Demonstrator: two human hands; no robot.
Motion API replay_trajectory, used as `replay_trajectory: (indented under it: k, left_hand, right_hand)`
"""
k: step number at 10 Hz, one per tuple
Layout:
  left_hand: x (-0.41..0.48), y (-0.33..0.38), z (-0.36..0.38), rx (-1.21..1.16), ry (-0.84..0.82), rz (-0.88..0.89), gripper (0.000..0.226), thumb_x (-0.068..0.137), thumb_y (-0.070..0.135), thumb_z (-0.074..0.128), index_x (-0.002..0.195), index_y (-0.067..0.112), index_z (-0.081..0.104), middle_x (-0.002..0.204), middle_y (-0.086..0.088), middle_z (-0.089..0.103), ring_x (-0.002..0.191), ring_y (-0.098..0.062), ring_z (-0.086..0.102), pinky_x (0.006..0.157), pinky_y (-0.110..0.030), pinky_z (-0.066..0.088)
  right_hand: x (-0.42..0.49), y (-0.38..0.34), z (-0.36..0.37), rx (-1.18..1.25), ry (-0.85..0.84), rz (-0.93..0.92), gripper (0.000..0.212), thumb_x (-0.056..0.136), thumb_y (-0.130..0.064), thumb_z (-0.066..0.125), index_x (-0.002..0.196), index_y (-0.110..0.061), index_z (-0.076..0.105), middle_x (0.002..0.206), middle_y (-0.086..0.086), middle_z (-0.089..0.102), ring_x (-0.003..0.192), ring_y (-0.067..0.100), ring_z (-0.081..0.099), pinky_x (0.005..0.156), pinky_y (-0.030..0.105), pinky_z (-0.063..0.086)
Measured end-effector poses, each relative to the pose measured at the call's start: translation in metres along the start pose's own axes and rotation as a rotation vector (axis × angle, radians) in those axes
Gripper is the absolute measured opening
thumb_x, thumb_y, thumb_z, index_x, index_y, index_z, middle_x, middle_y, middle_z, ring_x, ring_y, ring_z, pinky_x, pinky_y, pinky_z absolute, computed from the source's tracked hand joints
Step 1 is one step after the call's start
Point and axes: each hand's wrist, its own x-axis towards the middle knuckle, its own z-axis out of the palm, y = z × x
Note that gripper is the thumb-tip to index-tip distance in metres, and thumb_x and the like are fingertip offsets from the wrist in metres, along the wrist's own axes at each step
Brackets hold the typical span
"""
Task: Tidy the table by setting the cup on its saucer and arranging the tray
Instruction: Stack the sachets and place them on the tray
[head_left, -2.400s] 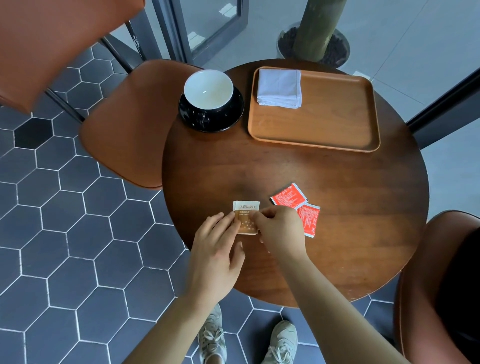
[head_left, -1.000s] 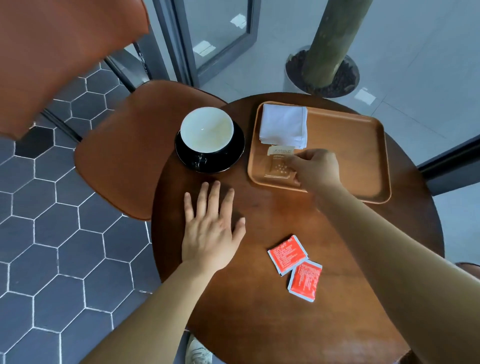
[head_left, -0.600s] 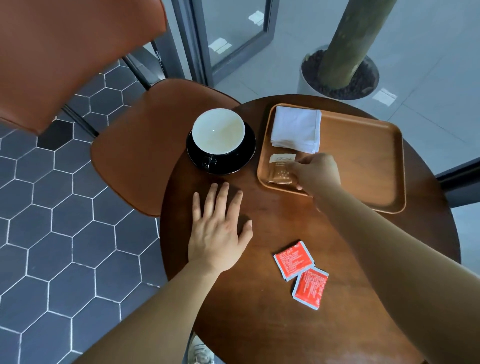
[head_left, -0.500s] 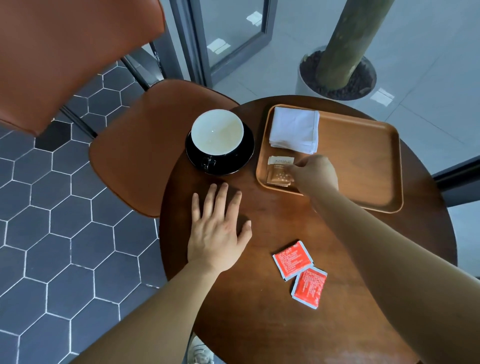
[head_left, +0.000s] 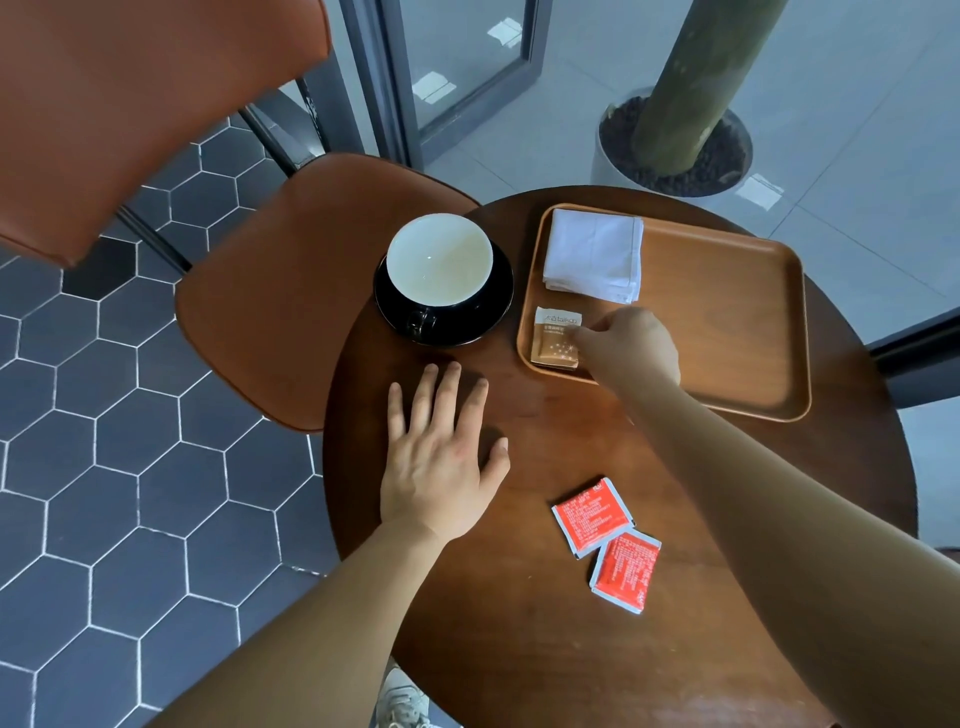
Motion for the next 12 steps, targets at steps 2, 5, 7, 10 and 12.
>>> replay_trajectory:
  k: [2,5,7,10,12]
  left_hand:
    - [0.0,0.0,0.002,-0.004,0.001,-0.002,0.064,0.094,0.058,0.035,0.147,0.022,0.043,0.158,-0.012,0.037,0.149,-0.032,0.027,0.12,-0.06,0.019]
    - [0.0,0.0,-0.002,-0.053,-0.017,-0.011,0.063,0.094,0.057,0.04,0.146,0.023,0.044,0.159,-0.01,0.036,0.15,-0.031,0.026,0.122,-0.058,0.017]
    - [0.002,0.012,-0.024,-0.203,-0.054,-0.059,0.055,0.089,0.042,0.065,0.138,0.019,0.055,0.149,-0.011,0.048,0.145,-0.031,0.033,0.12,-0.056,0.022]
    - [-0.01,0.077,-0.041,-0.289,-0.309,0.422,0.068,0.088,0.05,0.066,0.147,0.028,0.042,0.137,-0.001,0.051,0.125,-0.019,0.047,0.103,-0.036,0.042]
    - [0.004,0.086,-0.041,-0.215,-0.32,0.597,0.053,0.085,0.038,0.075,0.133,0.024,0.057,0.123,-0.003,0.054,0.113,-0.019,0.053,0.092,-0.036,0.048]
  right_hand:
    - [-0.004,0.003,-0.002,-0.053,0.018,-0.026,0.019,0.083,-0.038,0.065,0.094,-0.023,0.071,0.077,-0.004,0.067,0.072,0.02,0.065,0.056,0.027,0.047]
    - [-0.037,0.024,-0.027,0.091,0.038,-0.118,0.012,0.084,-0.035,0.066,0.087,-0.025,0.07,0.077,-0.012,0.065,0.068,0.007,0.061,0.052,0.023,0.04]
    - [-0.1,0.081,-0.041,0.134,-0.02,-0.119,0.001,0.087,-0.03,0.07,0.087,-0.029,0.07,0.076,-0.019,0.065,0.068,-0.007,0.059,0.05,0.008,0.037]
    - [-0.173,0.131,-0.026,-0.142,-0.024,-0.156,0.047,0.079,-0.036,0.076,0.123,-0.024,0.065,0.109,-0.007,0.059,0.102,0.017,0.056,0.078,0.034,0.053]
    - [-0.182,0.135,-0.013,-0.242,0.016,-0.202,0.043,0.077,-0.029,0.078,0.117,-0.02,0.066,0.11,0.001,0.054,0.102,0.024,0.05,0.076,0.038,0.051]
